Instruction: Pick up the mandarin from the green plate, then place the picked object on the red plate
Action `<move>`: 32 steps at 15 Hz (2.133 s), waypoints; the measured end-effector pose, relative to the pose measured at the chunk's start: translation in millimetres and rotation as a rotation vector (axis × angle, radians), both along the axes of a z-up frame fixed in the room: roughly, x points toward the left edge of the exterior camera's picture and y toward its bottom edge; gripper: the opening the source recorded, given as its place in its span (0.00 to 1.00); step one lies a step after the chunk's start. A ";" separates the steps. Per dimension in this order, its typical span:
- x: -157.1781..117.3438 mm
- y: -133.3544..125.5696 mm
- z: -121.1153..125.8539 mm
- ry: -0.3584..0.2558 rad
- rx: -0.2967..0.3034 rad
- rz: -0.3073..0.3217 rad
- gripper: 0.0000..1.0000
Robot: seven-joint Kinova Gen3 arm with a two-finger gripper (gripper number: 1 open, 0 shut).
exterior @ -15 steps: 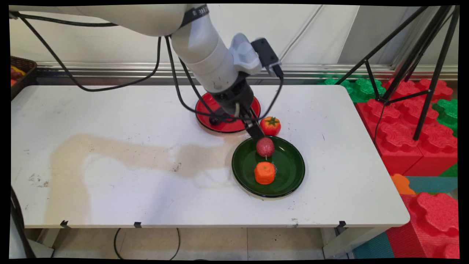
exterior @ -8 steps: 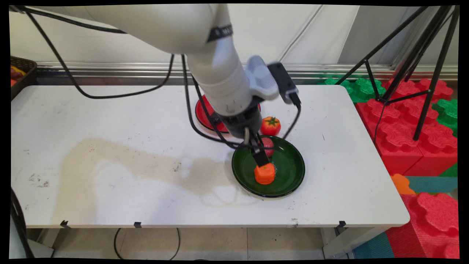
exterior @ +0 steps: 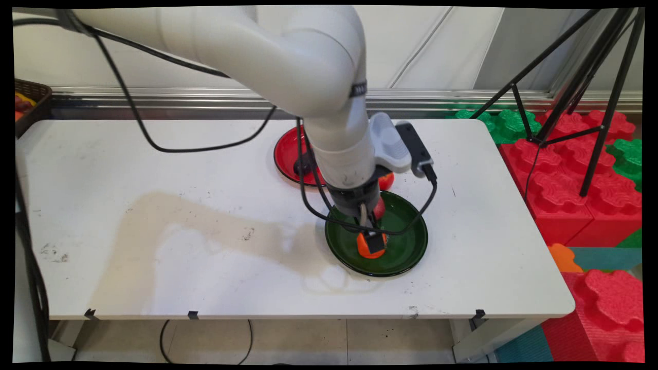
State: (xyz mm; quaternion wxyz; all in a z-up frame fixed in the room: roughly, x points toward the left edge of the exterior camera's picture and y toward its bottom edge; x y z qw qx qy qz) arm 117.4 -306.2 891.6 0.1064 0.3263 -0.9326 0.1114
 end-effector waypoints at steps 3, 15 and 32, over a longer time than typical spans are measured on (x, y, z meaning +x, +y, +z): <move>-7.3 -10.4 -20.5 -0.009 0.021 0.002 1.00; -19.9 -32.8 -82.3 -0.003 0.070 0.019 1.00; 39.7 -3.6 27.3 0.099 -0.115 0.076 0.00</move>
